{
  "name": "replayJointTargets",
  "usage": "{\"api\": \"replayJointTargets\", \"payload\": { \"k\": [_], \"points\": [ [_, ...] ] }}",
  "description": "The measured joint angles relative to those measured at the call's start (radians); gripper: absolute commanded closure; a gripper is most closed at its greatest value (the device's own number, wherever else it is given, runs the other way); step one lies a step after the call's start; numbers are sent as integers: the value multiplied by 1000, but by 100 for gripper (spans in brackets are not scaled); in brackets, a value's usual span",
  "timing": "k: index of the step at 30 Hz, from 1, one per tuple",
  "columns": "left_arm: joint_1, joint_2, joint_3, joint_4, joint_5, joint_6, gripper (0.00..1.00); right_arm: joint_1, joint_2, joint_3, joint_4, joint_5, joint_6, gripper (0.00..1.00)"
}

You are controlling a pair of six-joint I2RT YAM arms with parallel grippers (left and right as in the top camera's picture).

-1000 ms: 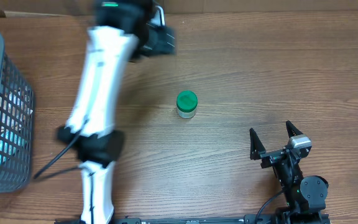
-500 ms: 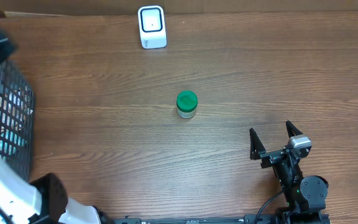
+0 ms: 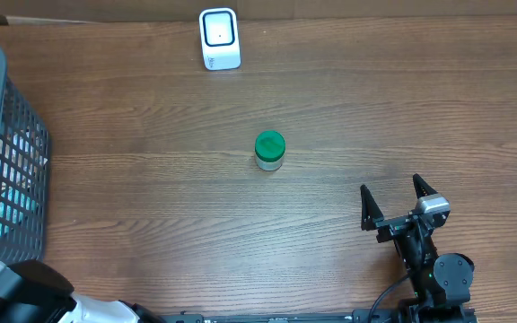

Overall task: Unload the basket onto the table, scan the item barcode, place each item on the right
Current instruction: 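Move the left gripper back over the basket, then grasp the light green wrapped packet in the basket with the left gripper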

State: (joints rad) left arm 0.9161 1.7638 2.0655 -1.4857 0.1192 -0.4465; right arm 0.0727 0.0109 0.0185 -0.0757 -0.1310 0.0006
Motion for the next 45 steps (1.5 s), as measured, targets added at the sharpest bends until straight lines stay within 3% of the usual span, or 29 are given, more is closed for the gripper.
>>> {"api": "replayJointTargets", "payload": {
  "k": [10, 19, 29, 41, 44, 45],
  "points": [
    [48, 0, -432, 269, -49, 0, 21, 0, 0, 0, 0, 0, 0, 0],
    [49, 0, -675, 483, -78, -73, 23, 0, 0, 0, 0, 0, 0, 0],
    [48, 0, -849, 698, -102, -141, 20, 0, 0, 0, 0, 0, 0, 0],
    [49, 0, -931, 896, -109, -154, 19, 0, 0, 0, 0, 0, 0, 0],
    [49, 5, -938, 922, -109, -154, 21, 0, 0, 0, 0, 0, 0, 0],
    [49, 11, -939, 930, -109, -154, 27, 0, 0, 0, 0, 0, 0, 0]
  ]
}}
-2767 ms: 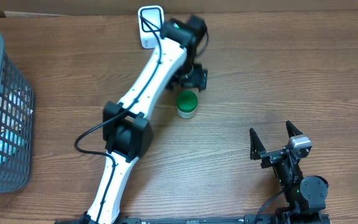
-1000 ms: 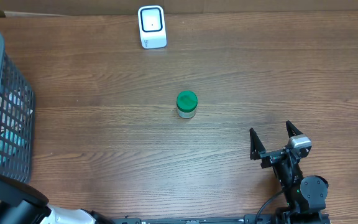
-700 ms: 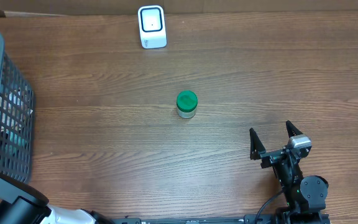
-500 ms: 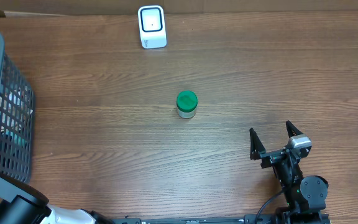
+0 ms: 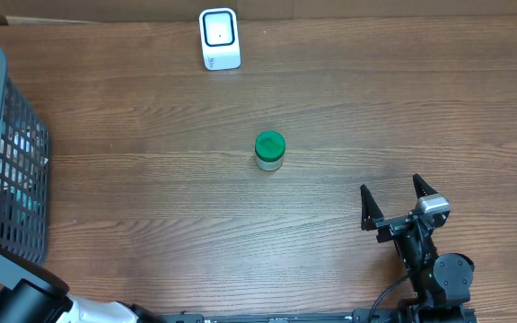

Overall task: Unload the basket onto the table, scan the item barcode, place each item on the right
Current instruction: 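Grasp the light green wrapped packet in the basket with the left gripper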

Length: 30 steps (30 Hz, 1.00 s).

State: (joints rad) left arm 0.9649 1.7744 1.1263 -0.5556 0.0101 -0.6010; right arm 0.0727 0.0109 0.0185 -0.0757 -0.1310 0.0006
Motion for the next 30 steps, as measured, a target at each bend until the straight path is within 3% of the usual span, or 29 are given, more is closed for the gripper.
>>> {"api": "replayJointTargets", "payload": {
  "k": [5, 8, 17, 22, 30],
  "points": [
    [0, 29, 5, 29, 8, -11, 74, 0, 0, 0, 0, 0, 0, 0],
    [0, 31, 8, 36, 8, -19, 96, 0, 0, 0, 0, 0, 0, 0],
    [5, 31, 30, 0, 51, 6, 96, 0, 0, 0, 0, 0, 0, 0],
    [4, 9, 69, -103, 104, 23, 96, 0, 0, 0, 0, 0, 0, 0],
    [4, -210, 247, -197, 146, 26, 96, 0, 0, 0, 0, 0, 0, 0]
  ]
}}
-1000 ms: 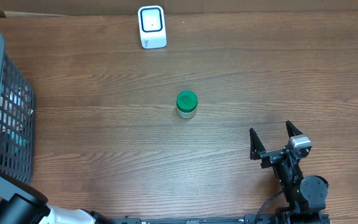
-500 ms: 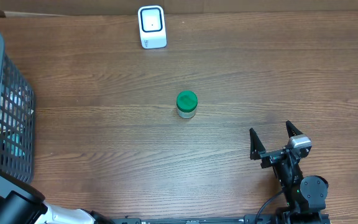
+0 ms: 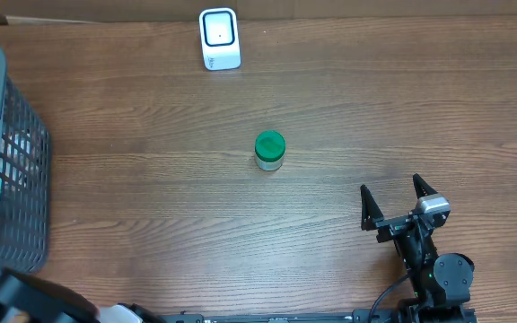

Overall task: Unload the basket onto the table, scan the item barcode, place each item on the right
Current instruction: 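Grasp the light green wrapped packet in the basket with the left gripper, then carry the green packet out and place it left of the jar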

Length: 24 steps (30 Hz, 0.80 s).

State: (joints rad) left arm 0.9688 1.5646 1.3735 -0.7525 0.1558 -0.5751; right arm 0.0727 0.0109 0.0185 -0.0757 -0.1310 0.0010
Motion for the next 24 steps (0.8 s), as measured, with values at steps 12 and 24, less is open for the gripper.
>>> {"api": "replayJointTargets", "payload": {
  "k": [12, 24],
  "points": [
    [-31, -328, 127, 21, 196, -67, 96, 0, 0, 0, 0, 0, 0, 0],
    [-576, -431, 147, -156, 254, 107, 96, 0, 0, 0, 0, 0, 0, 0]
  ]
}}
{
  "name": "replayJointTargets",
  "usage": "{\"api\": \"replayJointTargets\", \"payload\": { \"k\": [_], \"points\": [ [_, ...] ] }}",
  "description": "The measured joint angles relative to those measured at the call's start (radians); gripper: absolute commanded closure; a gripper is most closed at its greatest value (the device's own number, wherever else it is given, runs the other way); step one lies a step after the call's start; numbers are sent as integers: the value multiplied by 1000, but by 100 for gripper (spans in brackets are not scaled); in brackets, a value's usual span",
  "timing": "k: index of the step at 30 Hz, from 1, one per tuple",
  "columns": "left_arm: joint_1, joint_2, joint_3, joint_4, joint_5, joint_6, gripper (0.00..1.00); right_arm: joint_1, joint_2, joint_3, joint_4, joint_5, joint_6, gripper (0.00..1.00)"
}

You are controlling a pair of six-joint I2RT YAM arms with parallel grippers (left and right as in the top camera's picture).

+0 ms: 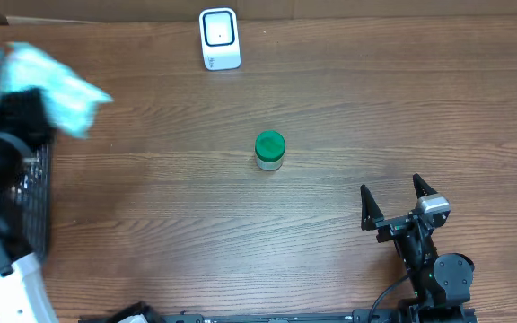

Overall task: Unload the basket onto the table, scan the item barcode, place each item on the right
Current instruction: 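Carry the green packet out and place it left of the jar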

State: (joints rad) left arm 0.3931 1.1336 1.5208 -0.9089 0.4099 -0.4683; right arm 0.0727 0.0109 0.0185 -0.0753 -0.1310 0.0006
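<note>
A white barcode scanner (220, 38) stands at the far edge of the table, its window facing up. My left gripper (27, 115) is high over the basket at the left, blurred, and seems shut on a pale teal packet (59, 90) that sticks out toward the right. My right gripper (391, 187) rests open near the front right with nothing between its fingers. The packet's barcode cannot be made out.
A dark wire basket (36, 202) stands at the left edge, mostly hidden under my left arm. A small jar with a green lid (269, 149) stands upright in the middle of the table, between the scanner and the right arm.
My left arm was low at the front left corner, beside the basket. Now it is raised over the basket's far end with a pale teal packet at its gripper. The right arm has not moved.
At first my left arm lay at the front left corner, with teal and white items showing inside the basket. It stayed near the basket's front at the two later moments. Now the teal packet is up out of the basket. Jar, scanner and right arm never moved.
</note>
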Motion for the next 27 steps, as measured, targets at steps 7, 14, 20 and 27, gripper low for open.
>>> {"api": "replayJointTargets", "payload": {
  "k": [7, 14, 20, 27],
  "points": [
    [-360, 201, -3, -80, -92, 158, 96, 0, 0, 0, 0, 0, 0, 0],
    [-540, 517, -9, -79, -116, 278, 96, 0, 0, 0, 0, 0, 0, 0],
    [-604, 733, -11, -71, -124, 350, 96, 0, 0, 0, 0, 0, 0, 0],
    [-610, 876, -11, -7, -131, 341, 88, 0, 0, 0, 0, 0, 0, 0]
  ]
}}
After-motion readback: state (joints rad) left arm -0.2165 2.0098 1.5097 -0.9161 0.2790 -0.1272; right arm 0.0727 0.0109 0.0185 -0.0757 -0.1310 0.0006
